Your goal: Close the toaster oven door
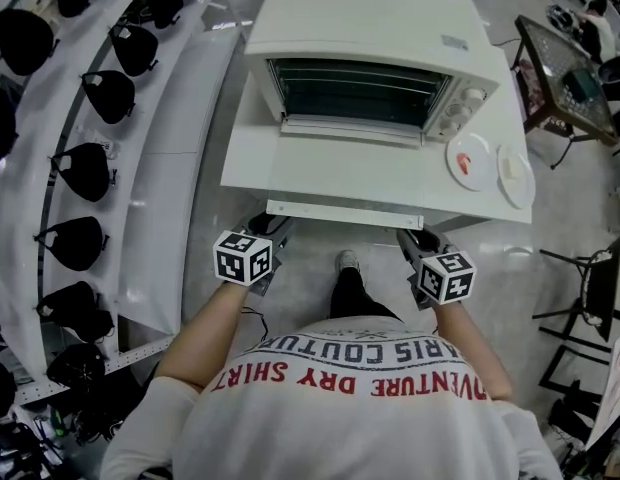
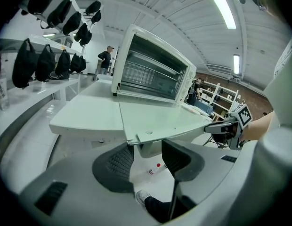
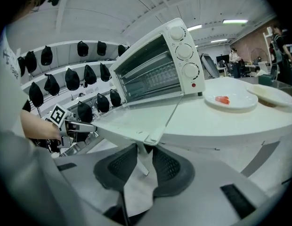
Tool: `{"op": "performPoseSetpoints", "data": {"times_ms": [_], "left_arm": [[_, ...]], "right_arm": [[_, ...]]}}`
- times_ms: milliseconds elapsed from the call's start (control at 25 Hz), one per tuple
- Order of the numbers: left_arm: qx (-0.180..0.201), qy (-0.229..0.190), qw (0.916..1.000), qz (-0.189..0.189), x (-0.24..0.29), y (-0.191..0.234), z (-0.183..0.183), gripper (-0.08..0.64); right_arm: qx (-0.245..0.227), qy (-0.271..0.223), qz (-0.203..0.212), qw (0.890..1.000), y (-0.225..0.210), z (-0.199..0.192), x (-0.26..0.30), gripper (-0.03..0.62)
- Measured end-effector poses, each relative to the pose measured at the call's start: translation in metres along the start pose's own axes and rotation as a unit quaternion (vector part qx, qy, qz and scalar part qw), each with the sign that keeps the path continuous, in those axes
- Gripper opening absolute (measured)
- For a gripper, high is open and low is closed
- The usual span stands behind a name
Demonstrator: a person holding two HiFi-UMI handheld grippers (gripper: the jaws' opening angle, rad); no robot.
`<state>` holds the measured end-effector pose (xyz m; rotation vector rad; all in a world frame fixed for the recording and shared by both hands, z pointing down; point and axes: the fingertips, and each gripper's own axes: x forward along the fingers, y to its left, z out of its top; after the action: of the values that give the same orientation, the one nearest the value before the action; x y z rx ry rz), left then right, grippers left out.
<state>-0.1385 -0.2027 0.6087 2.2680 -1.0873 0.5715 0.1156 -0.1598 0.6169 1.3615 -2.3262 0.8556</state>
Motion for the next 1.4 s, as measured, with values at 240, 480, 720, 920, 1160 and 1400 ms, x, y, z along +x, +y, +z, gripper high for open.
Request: {"op": "performPoseSetpoints", "data": {"times_ms": [240,480,720,920,1160,1400], "left_arm": [[0.004,-0.018,0.9998,0.002,-0.011,-0.007,0.018,0.192],[0.006,-0.030,0.9995,0.004,-0.021,-0.013,0.034,0.191],[0.003,-0.049,0.9988,0.002,-0.030,-0.017,0.050,0.192],[0.006,-0.065,0.9979,-0.001,-0.038,-0.020,0.063,0.191],[0.007,-0.082,0.9966,0.001,-0.045,-0.024,0.083,0.190],[-0.001,-0.096,0.9954,-0.002,-0.051,-0.025,0.100,0.190]], "right_arm": [[-0.007,-0.010,0.005,1.000,0.007,0.015,-0.012,0.100],[-0.014,-0.012,0.007,1.000,0.014,0.032,-0.022,0.103],[-0.019,-0.029,0.008,0.999,0.019,0.049,-0.031,0.103],[-0.023,-0.047,0.011,0.999,0.024,0.066,-0.039,0.104],[-0.019,-0.065,0.015,0.998,0.026,0.088,-0.048,0.107],[0.001,-0.076,0.026,0.997,0.028,0.106,-0.052,0.107]]}}
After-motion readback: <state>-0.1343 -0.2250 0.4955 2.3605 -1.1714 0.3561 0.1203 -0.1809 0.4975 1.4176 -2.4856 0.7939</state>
